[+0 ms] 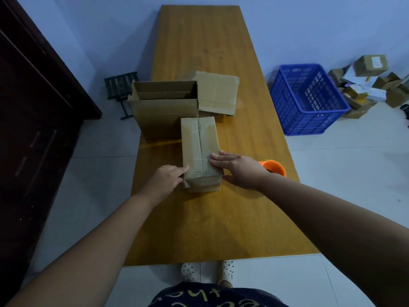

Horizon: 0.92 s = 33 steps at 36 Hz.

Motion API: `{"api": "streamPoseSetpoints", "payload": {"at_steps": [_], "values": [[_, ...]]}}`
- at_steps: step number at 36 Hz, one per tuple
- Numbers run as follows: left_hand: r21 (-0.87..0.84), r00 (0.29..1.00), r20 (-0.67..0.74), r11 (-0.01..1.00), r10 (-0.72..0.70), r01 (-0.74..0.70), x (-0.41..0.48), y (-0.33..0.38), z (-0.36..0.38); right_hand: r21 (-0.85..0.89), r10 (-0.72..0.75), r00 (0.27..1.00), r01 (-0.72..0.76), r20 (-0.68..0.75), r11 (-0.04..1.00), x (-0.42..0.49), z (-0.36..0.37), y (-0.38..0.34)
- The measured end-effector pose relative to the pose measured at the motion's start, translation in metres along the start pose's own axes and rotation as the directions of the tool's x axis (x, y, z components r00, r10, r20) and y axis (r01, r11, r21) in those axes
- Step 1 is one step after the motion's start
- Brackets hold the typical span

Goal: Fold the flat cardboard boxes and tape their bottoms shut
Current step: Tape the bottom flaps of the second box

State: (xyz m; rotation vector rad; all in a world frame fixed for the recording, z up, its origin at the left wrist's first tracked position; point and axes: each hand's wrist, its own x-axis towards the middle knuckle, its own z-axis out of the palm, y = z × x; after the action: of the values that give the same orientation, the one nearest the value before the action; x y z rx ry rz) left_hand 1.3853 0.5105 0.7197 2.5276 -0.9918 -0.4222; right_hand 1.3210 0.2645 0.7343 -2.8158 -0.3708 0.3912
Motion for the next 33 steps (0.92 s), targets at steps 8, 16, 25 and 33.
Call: {"api": "streamPoseSetpoints", "payload": {"at_steps": [8,16,25,33], "values": [[0.045,0.999,0.04,0.999,0.012,-0.014,0.004,0.001,-0.004,-0.002,-0.003,1.0,0.003,-0.008,1.0,0.0,0.001,0.0],[0.029,0.997,0.071,1.0,0.005,-0.007,0.004,0.004,-0.005,0.032,0.014,0.999,-0.012,-0.05,0.999,0.0,0.005,0.001],[0.024,0.995,0.088,0.999,0.037,-0.04,0.007,0.003,-0.002,0.021,0.002,0.994,0.001,-0.107,1.0,-0.003,0.013,0.0],[0.076,0.995,0.072,0.995,0.063,-0.068,0.015,0.003,0.002,0.037,-0.004,0.979,0.012,-0.203,0.999,-0.005,0.025,0.002]]}}
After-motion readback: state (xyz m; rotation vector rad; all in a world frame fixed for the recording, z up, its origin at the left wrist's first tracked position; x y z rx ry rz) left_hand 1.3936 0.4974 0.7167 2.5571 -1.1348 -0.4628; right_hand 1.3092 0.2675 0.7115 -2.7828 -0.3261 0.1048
